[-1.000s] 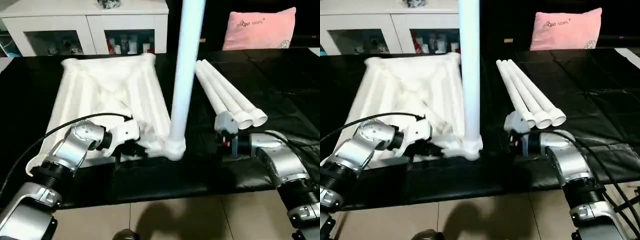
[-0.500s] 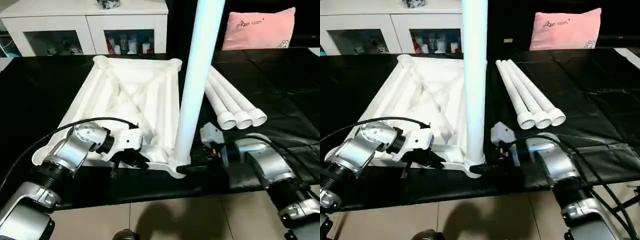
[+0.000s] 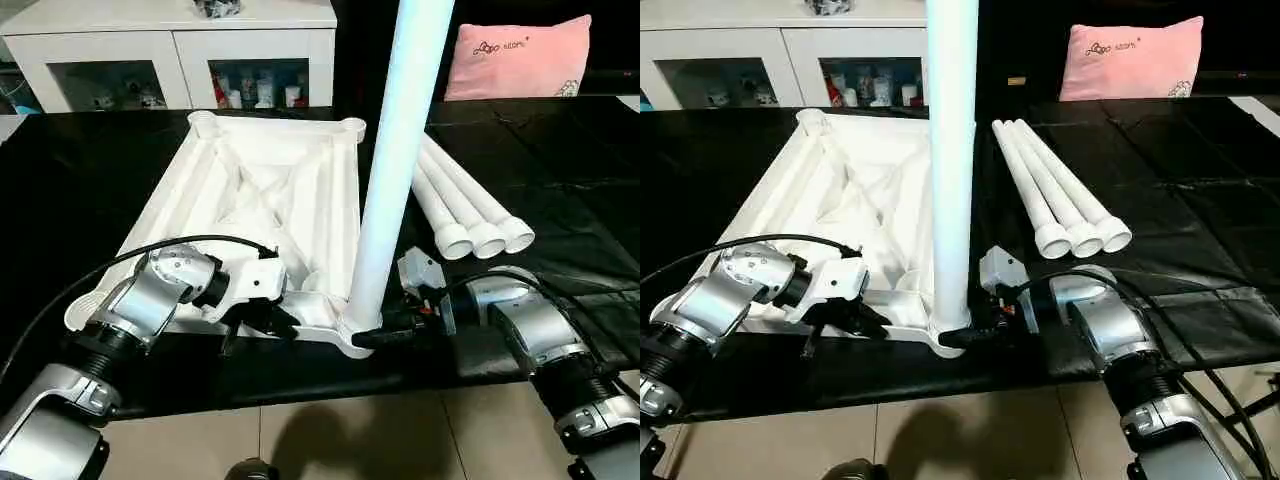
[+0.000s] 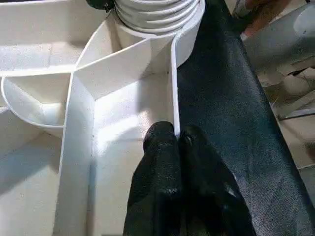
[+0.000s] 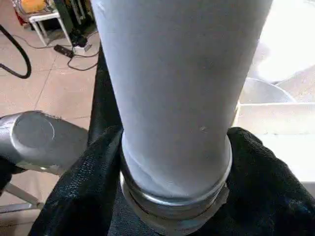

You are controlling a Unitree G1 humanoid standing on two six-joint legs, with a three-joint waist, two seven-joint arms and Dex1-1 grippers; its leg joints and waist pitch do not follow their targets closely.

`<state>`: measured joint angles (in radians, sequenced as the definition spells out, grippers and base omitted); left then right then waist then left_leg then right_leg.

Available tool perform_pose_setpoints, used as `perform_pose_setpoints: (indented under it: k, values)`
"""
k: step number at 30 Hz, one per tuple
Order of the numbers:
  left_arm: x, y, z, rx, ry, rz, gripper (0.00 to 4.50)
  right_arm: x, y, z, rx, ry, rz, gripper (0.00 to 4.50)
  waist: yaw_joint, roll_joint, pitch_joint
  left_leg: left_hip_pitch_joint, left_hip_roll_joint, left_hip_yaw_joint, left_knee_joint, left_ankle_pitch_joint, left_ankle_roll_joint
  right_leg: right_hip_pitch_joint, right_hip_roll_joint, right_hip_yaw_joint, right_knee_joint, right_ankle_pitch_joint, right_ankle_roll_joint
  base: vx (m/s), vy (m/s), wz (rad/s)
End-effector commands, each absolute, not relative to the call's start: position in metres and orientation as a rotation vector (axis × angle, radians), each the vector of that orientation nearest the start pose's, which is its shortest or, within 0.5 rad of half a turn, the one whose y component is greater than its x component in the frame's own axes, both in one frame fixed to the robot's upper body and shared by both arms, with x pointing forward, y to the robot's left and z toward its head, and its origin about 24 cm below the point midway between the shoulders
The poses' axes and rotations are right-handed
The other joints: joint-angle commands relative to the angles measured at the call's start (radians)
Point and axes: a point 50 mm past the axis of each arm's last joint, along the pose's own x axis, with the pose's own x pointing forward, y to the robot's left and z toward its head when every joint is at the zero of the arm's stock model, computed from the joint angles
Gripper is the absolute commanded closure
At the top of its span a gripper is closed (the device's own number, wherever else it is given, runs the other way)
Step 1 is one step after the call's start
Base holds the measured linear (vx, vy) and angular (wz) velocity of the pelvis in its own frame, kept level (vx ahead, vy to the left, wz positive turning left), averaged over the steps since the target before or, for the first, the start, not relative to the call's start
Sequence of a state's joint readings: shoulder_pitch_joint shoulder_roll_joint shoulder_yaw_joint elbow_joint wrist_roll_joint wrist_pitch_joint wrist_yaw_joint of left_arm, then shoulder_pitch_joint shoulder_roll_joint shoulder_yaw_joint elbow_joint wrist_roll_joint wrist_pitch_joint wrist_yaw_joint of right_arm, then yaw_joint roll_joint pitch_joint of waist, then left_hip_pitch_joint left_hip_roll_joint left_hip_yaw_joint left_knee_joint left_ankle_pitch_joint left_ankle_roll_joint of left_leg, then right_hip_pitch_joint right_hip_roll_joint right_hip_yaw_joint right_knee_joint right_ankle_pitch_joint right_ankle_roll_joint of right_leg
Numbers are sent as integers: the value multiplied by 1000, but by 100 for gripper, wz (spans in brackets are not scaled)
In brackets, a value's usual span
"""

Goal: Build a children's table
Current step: Rotate leg to tighten

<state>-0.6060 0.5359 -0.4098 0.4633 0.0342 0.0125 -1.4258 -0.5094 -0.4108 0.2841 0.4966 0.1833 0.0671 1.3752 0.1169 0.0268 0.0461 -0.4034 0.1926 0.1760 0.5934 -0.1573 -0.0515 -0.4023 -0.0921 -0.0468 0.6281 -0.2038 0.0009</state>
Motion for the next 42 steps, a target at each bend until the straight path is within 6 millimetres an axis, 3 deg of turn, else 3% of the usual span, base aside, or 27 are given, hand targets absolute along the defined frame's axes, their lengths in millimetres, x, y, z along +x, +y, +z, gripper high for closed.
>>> perform_pose_setpoints:
  k: [1, 4, 5, 8, 9, 11, 12, 16, 20, 27, 28, 35, 42]
  values:
    - [306, 145, 82, 717, 456, -1612, 450, 292, -133, 53, -209, 362, 1558, 174, -2, 0, -71, 29, 34, -4, -64, -205, 48, 46, -44, 28, -60, -37, -268, 0, 0, 0]
    - [310, 146, 83, 677, 446, -1560, 450, 295, -130, 53, -191, 332, 1509, 174, -3, 2, -72, 30, 34, -4, -65, -215, 41, 45, -44, 28, -60, -42, -269, 0, 0, 0]
    - [317, 145, 87, 603, 414, -1467, 450, 302, -126, 52, -165, 305, 1405, 174, -6, 5, -70, 31, 34, -3, -67, -227, 35, 43, -43, 28, -61, -51, -270, 0, 0, 0]
    - [325, 145, 90, 534, 390, -1351, 450, 311, -122, 49, -137, 294, 1270, 175, -12, 2, -68, 34, 32, -6, -72, -269, 1, 41, -46, 29, -66, -120, -261, 0, 0, 0]
    - [329, 147, 91, 523, 383, -1264, 450, 319, -117, 45, -125, 299, 1156, 175, -17, 1, -67, 32, 32, -9, -75, -276, -7, 44, -47, 29, -68, -138, -256, 0, 0, 0]
    - [331, 147, 91, 512, 384, -1211, 450, 321, -114, 42, -110, 304, 1098, 175, -32, 0, -68, 28, 30, -10, -76, -266, -18, 43, -45, 29, -64, -121, -254, 0, 0, 0]
    - [333, 146, 91, 503, 384, -1166, 450, 323, -111, 39, -95, 312, 1054, 175, -38, -4, -70, 27, 28, -10, -74, -251, -12, 46, -44, 28, -65, -102, -253, 0, 0, 0]
    - [338, 136, 95, 428, 367, -1007, 450, 327, -99, 26, -80, 346, 897, 175, -43, -1, -73, 28, 27, -3, -63, -163, 26, 46, -43, 30, -58, 8, -270, 0, 0, 0]
    - [338, 116, 97, 360, 338, -887, 450, 330, -84, 16, -70, 376, 753, 175, -43, -1, -70, 28, 27, -4, -67, -181, 24, 47, -43, 28, -67, -43, -260, 0, 0, 0]
    - [338, 107, 97, 378, 333, -865, 450, 335, -77, 22, -8, 350, 714, 175, -45, 2, -69, 26, 25, -6, -69, -205, 22, 48, -41, 28, -70, -54, -234, 0, 0, 0]
    - [338, 108, 97, 385, 340, -865, 450, 337, -79, 23, -5, 343, 704, 119, -45, 4, -69, 27, 26, -6, -69, -208, 21, 46, -40, 28, -70, -53, -235, 0, 0, 0]
    - [340, 115, 93, 416, 363, -861, 450, 338, -94, 34, -3, 278, 743, 64, -46, 4, -70, 26, 25, -7, -68, -209, 22, 49, -41, 28, -69, -27, -239, 0, 0, 0]
    - [340, 130, 87, 468, 379, -936, 450, 327, -123, 54, -43, 171, 932, 6, -47, 2, -71, 23, 25, -8, -65, -196, 56, 54, -40, 26, -69, 3, -238, 0, 0, 0]
